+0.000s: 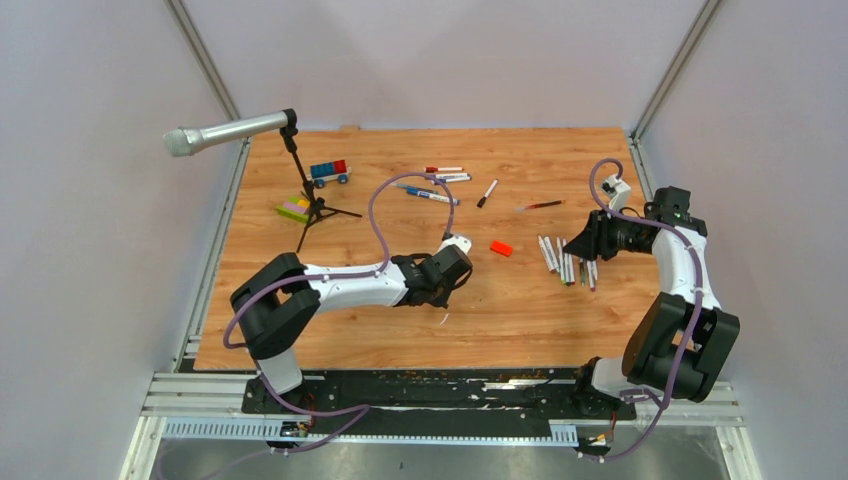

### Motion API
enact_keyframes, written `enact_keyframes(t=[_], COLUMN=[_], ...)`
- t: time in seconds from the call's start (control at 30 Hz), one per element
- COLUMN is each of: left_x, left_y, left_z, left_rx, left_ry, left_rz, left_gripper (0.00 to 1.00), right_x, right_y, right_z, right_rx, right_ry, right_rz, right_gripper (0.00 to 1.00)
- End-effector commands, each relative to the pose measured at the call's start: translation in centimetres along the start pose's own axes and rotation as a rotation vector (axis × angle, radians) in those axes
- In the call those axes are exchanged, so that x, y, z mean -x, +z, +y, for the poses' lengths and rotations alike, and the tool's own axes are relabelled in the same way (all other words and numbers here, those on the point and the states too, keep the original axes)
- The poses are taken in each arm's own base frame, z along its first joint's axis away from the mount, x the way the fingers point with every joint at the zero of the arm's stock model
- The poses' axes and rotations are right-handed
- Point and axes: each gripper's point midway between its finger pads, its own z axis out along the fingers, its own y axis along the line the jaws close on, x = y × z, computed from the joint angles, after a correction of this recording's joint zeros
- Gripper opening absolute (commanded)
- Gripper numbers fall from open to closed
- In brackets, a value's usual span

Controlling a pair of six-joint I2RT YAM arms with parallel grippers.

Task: Open the pen caps
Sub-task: Place the pen cap at the center of the board.

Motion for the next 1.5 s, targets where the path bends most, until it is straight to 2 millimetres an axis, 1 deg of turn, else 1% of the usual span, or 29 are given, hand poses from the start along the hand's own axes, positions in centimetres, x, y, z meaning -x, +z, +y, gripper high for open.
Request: enact_keyframes(t=[0.0, 0.17, 0.57, 0.77, 0.97, 1.13, 1.3, 1.47], left_x=[0.9, 0.4, 0.0, 0.6, 2.2, 3.9, 4.8, 5.2], left_y=[0.2, 0.9, 1.2, 0.7, -1.0, -3.2, -5.5, -8.0], left_z=[0.6, 0.6, 1.0, 0.7, 0.3, -0.3, -0.1, 0.8], left_rx=[0.064, 0.075, 0.095, 0.076, 0.035, -0.045, -0.095, -0.122], left_ry=[-0.004, 0.005, 0.010, 0.002, -0.012, -0.027, -0.040, -0.056], left_rz=[0.001, 0.023, 0.032, 0.016, -0.042, -0.128, -0.213, -0.299], left_gripper=[0.15, 0.18, 0.30, 0.33, 0.34, 0.40, 0.51, 0.68], right_x=[0.8, 0.7, 0.5, 0.5, 0.5, 0.4, 0.6, 1.2], right_y=[0.1, 0.1, 0.1, 0.1, 0.1, 0.2, 0.3, 0.7], right_z=[-0.1, -0.2, -0.3, -0.3, -0.2, -0.1, -0.1, -0.4], right_rx=[0.025, 0.029, 0.033, 0.034, 0.037, 0.044, 0.055, 0.053], right_ry=[-0.052, -0.047, -0.039, -0.039, -0.038, -0.038, -0.038, -0.048], right_rz=[-0.040, -0.041, -0.041, -0.041, -0.041, -0.042, -0.048, -0.021], right_gripper=[0.35, 0.35, 0.35, 0.35, 0.35, 0.35, 0.35, 0.36])
